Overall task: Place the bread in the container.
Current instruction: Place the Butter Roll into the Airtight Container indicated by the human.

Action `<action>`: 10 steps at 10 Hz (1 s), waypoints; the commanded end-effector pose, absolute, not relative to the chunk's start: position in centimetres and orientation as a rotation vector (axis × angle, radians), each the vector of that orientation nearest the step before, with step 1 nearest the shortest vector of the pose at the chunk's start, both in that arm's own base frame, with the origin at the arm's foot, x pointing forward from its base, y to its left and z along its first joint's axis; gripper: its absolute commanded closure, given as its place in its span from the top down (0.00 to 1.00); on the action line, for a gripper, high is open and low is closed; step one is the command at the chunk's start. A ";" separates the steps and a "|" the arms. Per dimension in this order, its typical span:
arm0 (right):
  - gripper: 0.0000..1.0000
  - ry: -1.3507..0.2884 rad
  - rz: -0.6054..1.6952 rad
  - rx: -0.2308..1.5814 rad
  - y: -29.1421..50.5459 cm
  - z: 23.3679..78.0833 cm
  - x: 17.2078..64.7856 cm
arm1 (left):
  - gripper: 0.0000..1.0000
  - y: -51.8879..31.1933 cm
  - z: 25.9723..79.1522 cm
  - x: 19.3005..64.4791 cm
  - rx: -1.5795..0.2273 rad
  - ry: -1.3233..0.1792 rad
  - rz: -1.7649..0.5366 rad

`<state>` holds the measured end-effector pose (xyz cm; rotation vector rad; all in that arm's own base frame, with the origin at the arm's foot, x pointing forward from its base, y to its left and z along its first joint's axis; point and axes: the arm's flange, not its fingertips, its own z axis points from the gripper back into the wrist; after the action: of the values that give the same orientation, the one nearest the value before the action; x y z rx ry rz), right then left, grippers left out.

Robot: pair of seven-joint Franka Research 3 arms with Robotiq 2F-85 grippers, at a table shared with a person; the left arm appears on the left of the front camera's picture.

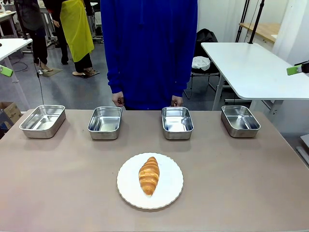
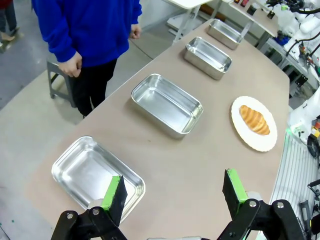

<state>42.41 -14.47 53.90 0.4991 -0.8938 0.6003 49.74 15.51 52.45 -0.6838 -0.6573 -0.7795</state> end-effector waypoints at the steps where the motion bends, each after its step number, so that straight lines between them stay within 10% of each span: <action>1: 1.00 -0.915 0.608 0.515 -14.5 53.9 42.6 | 1.00 15.5 52.5 49.7 -0.693 -0.659 -0.782; 10: 1.00 -0.915 0.608 0.515 -14.5 53.9 42.6 | 1.00 15.5 52.5 49.7 -0.693 -0.659 -0.782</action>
<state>42.38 -14.43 53.88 0.5045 -0.8925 0.6010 49.74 15.51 52.45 -0.6839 -0.6573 -0.7795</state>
